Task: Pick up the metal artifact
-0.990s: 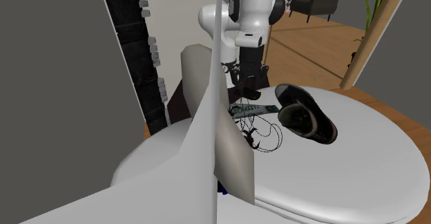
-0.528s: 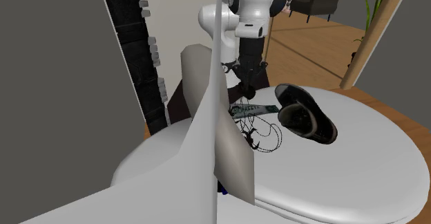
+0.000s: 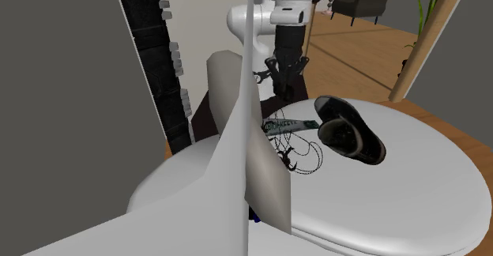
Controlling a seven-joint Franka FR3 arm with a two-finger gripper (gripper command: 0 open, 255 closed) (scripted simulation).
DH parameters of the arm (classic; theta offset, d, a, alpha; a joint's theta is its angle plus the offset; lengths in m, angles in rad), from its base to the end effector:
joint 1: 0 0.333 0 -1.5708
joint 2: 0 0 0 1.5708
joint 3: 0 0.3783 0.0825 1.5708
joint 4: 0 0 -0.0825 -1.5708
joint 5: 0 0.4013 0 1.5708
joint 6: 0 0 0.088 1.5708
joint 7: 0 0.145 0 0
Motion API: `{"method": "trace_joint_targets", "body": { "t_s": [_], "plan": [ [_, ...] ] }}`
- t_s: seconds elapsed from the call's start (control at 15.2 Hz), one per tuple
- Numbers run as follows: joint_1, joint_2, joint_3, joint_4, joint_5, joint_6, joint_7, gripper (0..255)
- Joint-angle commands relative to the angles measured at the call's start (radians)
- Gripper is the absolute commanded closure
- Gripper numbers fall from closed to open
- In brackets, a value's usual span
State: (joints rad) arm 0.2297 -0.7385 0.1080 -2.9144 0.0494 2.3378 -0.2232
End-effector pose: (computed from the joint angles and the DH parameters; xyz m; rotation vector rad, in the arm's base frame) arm 0.2781 0.0947 0.3779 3.0049 0.7789 0.2509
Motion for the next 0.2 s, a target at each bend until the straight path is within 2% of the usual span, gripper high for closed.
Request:
{"method": "trace_joint_targets", "body": {
  "t_s": [0.0, 0.13],
  "plan": [
    [-0.001, -0.020, -0.003, 0.018, -0.002, -0.036, -0.002, 255],
    [0.000, -0.021, -0.004, 0.019, -0.002, -0.038, -0.002, 255]
  ]
}}
